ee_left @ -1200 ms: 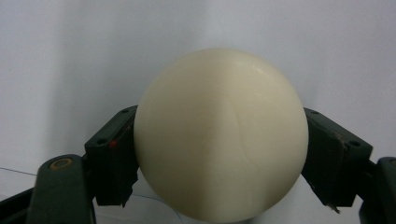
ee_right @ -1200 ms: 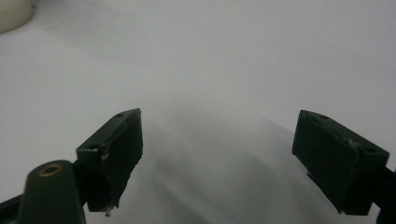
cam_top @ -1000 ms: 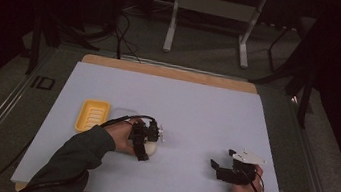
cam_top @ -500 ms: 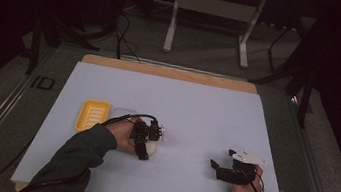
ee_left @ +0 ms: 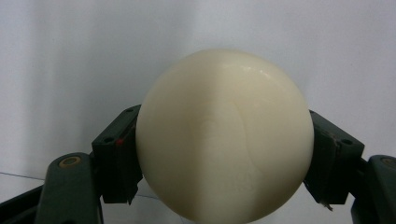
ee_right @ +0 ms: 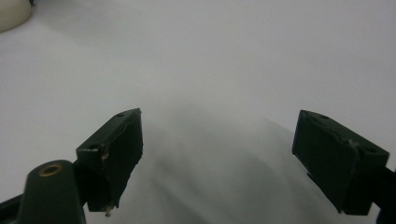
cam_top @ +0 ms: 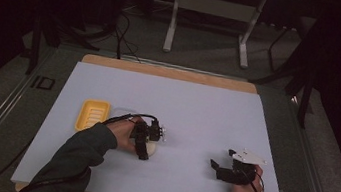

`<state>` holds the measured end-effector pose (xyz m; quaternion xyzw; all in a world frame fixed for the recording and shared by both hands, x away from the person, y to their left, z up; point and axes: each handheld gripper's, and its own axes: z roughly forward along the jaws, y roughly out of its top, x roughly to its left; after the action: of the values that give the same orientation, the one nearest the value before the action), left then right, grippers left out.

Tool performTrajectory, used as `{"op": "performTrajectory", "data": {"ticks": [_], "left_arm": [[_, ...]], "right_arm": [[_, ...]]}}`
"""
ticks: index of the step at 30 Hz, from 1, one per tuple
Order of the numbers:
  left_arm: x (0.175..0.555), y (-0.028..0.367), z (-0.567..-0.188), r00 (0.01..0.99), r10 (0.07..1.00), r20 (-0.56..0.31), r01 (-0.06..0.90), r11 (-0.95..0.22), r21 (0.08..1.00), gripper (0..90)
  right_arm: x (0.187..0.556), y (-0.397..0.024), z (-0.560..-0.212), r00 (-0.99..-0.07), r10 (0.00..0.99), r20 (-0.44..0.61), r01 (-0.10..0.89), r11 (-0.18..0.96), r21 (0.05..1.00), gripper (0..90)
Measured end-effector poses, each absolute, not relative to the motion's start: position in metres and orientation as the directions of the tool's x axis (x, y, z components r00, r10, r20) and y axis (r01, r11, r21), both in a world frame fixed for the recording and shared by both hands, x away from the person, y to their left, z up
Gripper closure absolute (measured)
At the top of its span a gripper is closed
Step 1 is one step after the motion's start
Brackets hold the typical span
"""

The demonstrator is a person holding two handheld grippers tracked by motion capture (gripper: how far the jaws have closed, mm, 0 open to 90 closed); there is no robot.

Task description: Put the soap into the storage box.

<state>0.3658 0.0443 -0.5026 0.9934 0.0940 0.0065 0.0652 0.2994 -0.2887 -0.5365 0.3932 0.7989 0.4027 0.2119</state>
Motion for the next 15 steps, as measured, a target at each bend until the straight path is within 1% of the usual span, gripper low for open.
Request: {"op": "performTrajectory", "data": {"ticks": [15], "left_arm": [[0.369, 0.0513, -0.4963, 0.976, 0.218, 0.001, 0.215, -0.964, 0.158, 25.7]], "right_arm": [[0.2993, -0.2887, -0.5365, -0.601, 0.799, -0.022, 0.457, 0.366, 0.811, 16.1]]}}
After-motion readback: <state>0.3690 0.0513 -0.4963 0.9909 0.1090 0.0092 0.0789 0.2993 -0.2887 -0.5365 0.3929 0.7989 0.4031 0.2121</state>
